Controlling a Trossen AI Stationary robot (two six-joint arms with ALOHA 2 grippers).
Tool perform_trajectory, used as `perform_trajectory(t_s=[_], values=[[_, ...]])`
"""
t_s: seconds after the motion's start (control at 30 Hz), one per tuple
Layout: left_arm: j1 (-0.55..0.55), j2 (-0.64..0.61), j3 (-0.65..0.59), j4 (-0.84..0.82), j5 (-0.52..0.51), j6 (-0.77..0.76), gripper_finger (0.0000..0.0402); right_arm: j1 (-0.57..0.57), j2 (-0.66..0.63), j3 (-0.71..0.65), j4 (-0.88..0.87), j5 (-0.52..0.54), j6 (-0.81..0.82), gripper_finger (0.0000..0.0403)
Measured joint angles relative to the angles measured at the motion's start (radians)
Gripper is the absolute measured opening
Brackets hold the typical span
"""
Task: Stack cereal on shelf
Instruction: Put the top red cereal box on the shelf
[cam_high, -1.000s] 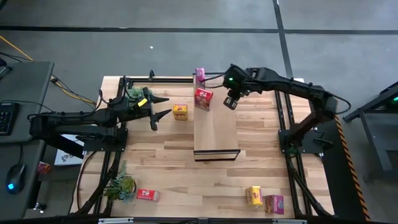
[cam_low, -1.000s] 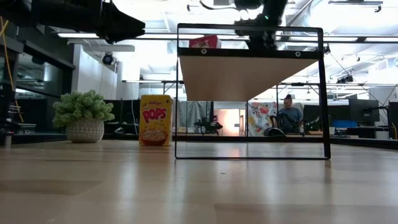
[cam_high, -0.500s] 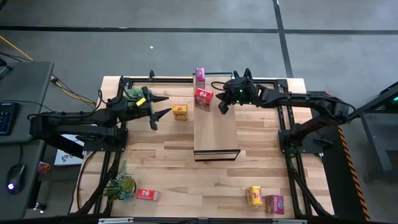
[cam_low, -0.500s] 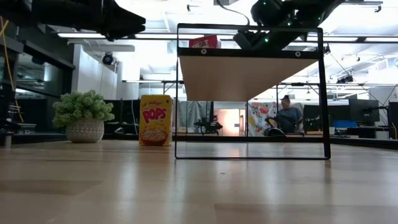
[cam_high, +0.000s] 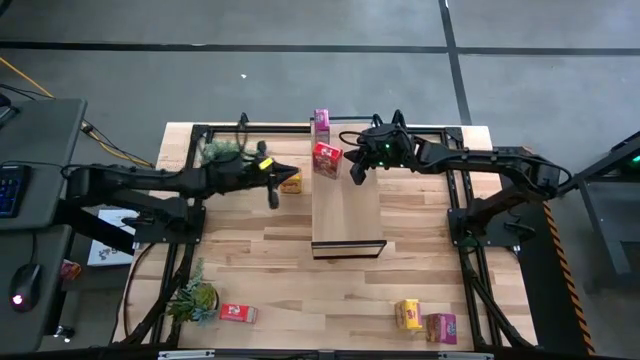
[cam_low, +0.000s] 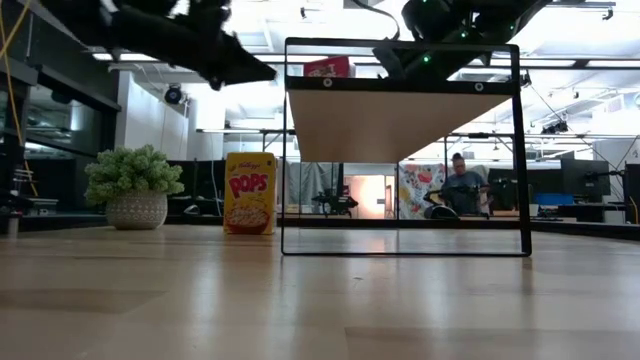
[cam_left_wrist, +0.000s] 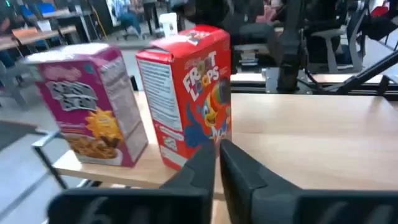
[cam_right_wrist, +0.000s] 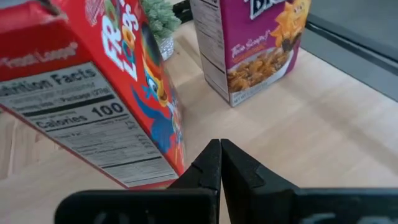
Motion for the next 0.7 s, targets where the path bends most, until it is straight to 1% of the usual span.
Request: perform_trajectory(t_s=[0.1, 0.17, 0.37, 0.53, 0.7], values=[[0.007, 0.086, 0.037, 0.008, 0.006, -0.006, 0.0014, 0.007, 0.0, 0.0, 0.007, 0.004, -0.003, 0.0], [0.015, 0.14, 0.059, 0.009, 0.006, -0.007, 0.0006, 0.014, 0.0, 0.0, 0.007, 0.016, -0.004, 0.0], [0.042, 0.256, 0.092, 0.071, 0.009, -0.016, 0.0002, 0.032, 0.0, 0.001, 0.039, 0.031, -0.01, 0.0], [0.054, 0.295, 0.103, 0.089, 0.009, -0.024, 0.0001, 0.039, 0.0, 0.001, 0.05, 0.036, -0.018, 0.0], [0.057, 0.299, 0.104, 0.11, 0.009, -0.04, 0.0001, 0.04, 0.0, 0.001, 0.044, 0.035, 0.005, 0.0]])
